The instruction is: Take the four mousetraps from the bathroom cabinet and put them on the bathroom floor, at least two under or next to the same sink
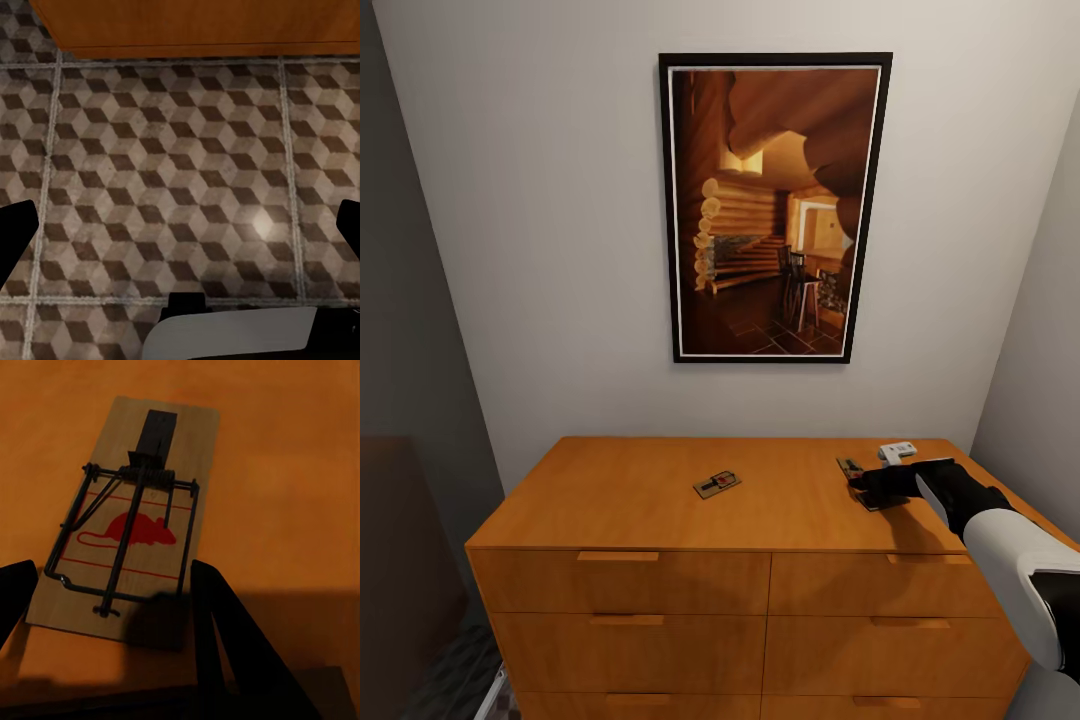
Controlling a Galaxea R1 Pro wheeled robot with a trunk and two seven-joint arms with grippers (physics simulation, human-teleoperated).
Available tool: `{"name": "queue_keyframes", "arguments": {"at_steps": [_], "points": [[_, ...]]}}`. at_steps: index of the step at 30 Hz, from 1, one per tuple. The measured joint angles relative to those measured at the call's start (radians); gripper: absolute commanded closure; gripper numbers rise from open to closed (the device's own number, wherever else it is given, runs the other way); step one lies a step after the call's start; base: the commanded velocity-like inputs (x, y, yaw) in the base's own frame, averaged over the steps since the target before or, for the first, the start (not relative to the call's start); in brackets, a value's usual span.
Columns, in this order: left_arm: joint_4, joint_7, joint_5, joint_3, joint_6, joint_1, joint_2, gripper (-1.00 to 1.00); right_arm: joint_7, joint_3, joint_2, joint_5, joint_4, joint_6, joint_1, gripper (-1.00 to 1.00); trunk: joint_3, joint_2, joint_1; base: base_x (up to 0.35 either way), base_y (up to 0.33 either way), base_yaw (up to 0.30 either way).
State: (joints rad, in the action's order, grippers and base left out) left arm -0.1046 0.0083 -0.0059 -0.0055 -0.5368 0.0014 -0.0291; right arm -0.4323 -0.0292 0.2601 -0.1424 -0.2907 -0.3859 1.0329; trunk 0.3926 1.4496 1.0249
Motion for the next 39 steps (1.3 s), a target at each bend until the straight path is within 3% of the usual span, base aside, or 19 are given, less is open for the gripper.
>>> {"name": "queue_keyframes", "arguments": {"at_steps": [25,39], "points": [[0.0,0.0,0.0,0.0,0.0,0.0,0.002,-1.0,0.004,-0.006,0.0,-0.014,-0.105,-0.013,-0.001,1.0,0.0,0.0,0.0,0.0,0.0,0.0],[0.0,0.0,0.0,0.0,0.0,0.0,0.002,-1.0,0.006,-0.007,0.0,-0.011,-0.238,-0.133,-0.001,1.0,0.0,0.0,0.0,0.0,0.0,0.0]]}}
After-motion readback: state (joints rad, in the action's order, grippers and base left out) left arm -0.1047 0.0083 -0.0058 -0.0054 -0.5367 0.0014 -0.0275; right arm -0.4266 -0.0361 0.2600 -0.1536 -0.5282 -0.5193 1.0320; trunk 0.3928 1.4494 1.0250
